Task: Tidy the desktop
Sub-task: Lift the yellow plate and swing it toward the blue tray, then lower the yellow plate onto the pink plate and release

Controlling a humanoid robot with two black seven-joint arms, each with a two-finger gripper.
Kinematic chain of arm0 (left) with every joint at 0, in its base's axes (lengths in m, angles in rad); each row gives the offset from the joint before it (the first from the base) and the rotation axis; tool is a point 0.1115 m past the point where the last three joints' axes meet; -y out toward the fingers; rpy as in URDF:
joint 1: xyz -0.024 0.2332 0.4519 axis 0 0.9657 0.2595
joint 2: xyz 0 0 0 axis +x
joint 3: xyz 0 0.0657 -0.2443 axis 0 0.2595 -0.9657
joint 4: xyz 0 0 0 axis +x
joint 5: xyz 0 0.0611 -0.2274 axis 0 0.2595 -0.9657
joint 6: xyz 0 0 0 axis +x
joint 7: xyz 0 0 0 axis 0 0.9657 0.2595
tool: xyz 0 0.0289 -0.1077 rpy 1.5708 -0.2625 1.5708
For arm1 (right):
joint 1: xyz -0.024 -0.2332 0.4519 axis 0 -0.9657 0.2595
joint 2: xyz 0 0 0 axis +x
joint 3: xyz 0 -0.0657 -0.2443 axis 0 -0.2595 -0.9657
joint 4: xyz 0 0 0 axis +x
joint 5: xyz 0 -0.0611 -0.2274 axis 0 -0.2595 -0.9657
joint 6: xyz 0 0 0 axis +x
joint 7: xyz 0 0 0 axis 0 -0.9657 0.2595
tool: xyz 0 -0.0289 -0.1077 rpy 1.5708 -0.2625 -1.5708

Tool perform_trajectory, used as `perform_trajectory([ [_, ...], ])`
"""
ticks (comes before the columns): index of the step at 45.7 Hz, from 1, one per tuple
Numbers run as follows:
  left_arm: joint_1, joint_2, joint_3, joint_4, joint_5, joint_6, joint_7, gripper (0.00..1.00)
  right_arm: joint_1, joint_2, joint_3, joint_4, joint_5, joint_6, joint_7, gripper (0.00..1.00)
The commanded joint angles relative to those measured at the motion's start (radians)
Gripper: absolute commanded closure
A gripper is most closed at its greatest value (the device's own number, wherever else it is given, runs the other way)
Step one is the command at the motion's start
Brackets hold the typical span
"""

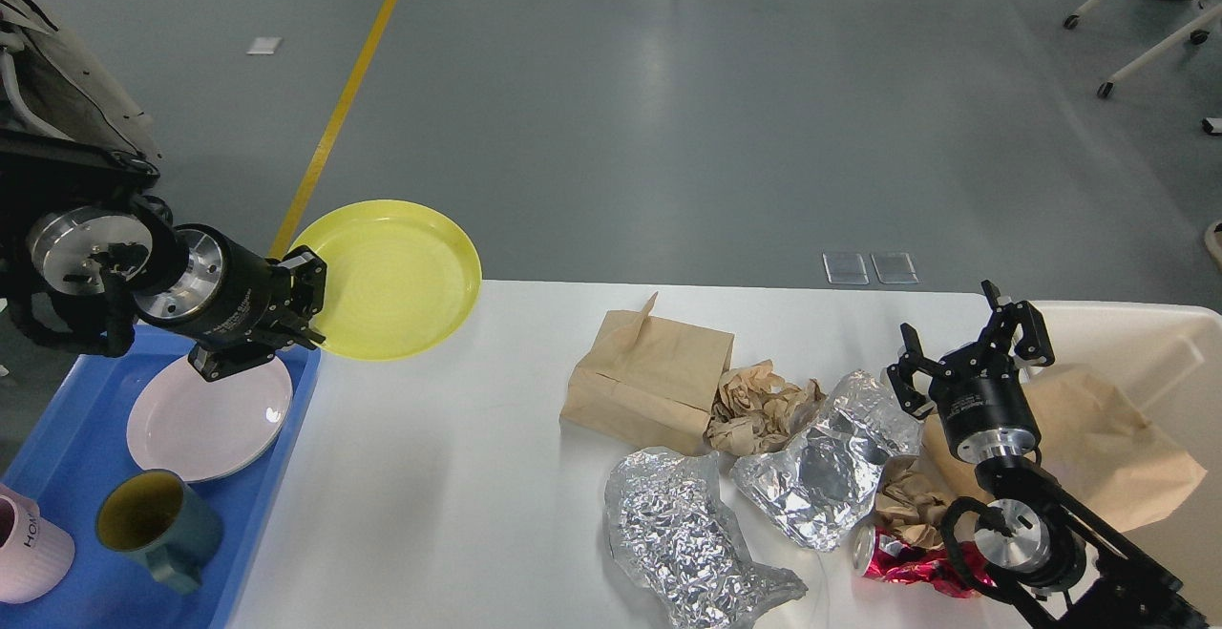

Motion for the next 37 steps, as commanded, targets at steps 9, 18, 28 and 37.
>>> perform_trajectory([
  [9,0.004,0.015,0.039,0.004,-0.013,-0.072,-0.067,1.00,0.001,0.000,0.000,0.000,0.000,0.000,0.000,0.00],
  [18,-0.013,0.009,0.213,0.069,-0.057,-0.361,-0.291,1.00,0.001,0.000,0.000,0.000,0.000,0.000,0.000,0.00],
  [28,-0.002,-0.017,0.290,0.122,-0.119,-0.404,-0.311,1.00,-0.001,0.000,0.000,0.000,0.000,0.000,0.000,0.00],
  [37,0.113,0.011,0.356,0.318,-0.119,-0.453,-0.300,1.00,0.001,0.000,0.000,0.000,0.000,0.000,0.000,0.00],
])
